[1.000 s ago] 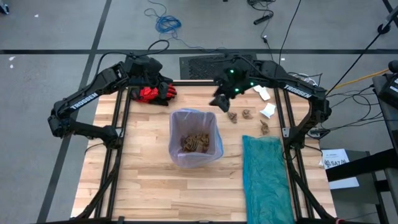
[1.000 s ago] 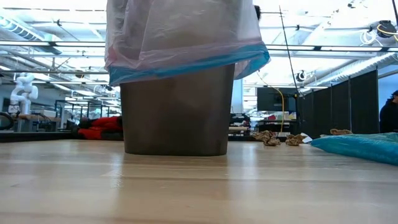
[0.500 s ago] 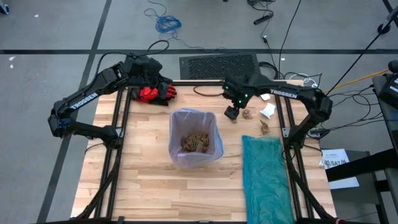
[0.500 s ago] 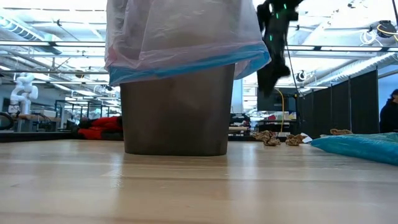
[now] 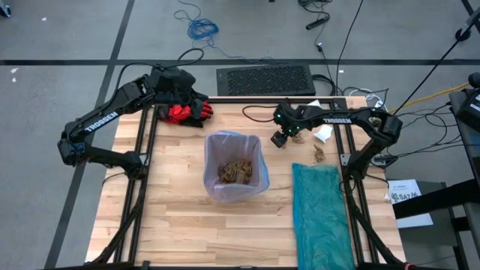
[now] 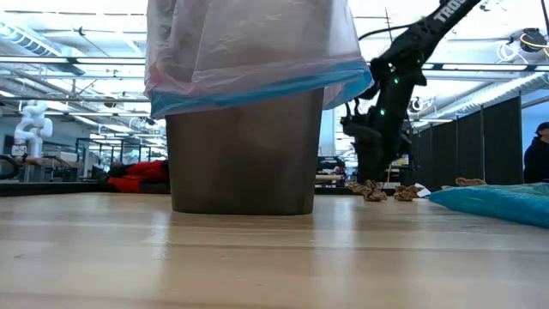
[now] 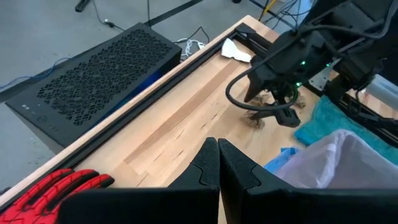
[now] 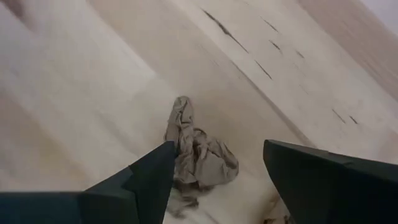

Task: Place trash/remove bag and relplace
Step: Put the brown napkin into the trash bin

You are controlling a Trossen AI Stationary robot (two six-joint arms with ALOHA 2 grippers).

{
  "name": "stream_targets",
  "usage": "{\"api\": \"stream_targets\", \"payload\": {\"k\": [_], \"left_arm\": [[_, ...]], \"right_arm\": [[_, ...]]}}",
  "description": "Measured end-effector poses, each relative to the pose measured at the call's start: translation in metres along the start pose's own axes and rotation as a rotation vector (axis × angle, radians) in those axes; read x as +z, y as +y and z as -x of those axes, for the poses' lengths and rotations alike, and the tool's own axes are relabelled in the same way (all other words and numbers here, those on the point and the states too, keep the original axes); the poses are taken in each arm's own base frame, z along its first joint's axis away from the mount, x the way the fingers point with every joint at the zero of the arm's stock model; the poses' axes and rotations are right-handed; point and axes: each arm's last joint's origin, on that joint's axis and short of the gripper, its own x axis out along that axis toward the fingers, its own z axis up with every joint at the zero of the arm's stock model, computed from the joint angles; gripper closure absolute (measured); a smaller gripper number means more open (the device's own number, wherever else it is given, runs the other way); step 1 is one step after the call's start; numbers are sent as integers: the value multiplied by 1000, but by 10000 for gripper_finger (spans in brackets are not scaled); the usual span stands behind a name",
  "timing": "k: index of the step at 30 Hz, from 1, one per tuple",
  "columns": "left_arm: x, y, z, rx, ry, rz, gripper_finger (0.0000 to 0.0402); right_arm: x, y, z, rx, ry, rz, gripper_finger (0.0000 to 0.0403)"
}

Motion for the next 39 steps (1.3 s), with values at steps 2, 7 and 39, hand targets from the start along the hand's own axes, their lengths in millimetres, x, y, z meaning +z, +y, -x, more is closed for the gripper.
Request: {"api": "stream_targets", "payload": {"k": [2,7,39], "left_arm": [[0,0,0,5,-1,-1,401],[0,0,0,6,-6,-3,401],[3,11,2,-20,-7,32,401]], "right_arm": [[-4,-2,-6,-5,10,-5,169],[-10,-3,-20,-11,57,-3,222],[88,101,278,711,-719,365,401]]}}
